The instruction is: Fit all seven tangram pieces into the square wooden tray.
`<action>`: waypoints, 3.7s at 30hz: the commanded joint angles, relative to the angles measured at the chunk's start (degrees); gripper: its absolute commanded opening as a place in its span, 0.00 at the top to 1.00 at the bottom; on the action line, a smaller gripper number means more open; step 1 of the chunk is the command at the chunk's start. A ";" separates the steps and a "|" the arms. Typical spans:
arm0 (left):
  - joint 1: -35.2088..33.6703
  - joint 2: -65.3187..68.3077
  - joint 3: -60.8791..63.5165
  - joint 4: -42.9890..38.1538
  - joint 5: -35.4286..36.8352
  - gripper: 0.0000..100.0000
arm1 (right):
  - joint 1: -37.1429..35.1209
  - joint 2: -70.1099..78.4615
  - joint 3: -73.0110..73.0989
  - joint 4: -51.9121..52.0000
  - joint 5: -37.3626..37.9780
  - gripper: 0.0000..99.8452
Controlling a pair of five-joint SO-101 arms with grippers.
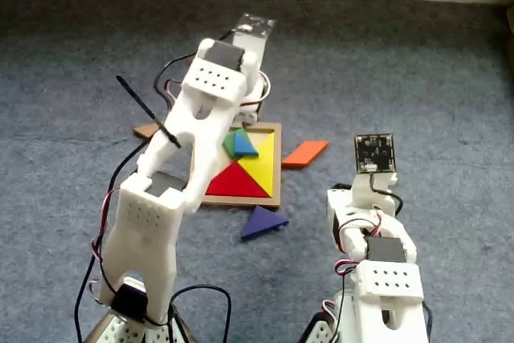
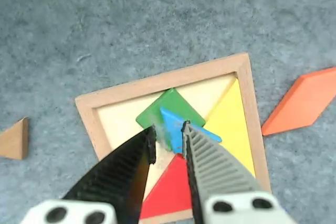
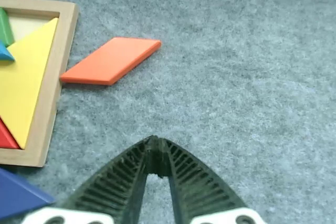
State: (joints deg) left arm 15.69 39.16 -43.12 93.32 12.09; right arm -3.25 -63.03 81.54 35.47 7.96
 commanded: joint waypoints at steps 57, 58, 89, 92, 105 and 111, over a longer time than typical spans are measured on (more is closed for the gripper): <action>6.55 6.55 -2.59 -5.45 5.80 0.90 | 0.31 -0.92 -0.22 -1.54 0.62 0.99; 6.46 6.55 -3.38 -5.45 5.80 0.90 | 0.31 -0.92 -0.22 -1.54 0.62 0.99; 1.27 7.16 -1.54 -7.82 5.71 0.90 | 0.31 -0.92 -0.22 -1.63 0.62 0.99; 0.48 7.16 0.40 -8.18 5.71 0.90 | 0.31 -0.92 -0.22 -1.63 0.62 0.99; 3.21 3.47 -1.63 -7.82 5.71 0.90 | 0.31 -0.92 -0.22 -1.63 0.62 0.99; 6.29 6.55 -1.71 -8.35 5.45 0.90 | 0.31 -0.92 -0.22 -1.63 0.62 0.99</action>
State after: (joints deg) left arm 19.82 46.81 -41.98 85.14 17.27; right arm -3.25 -63.03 81.54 35.47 7.96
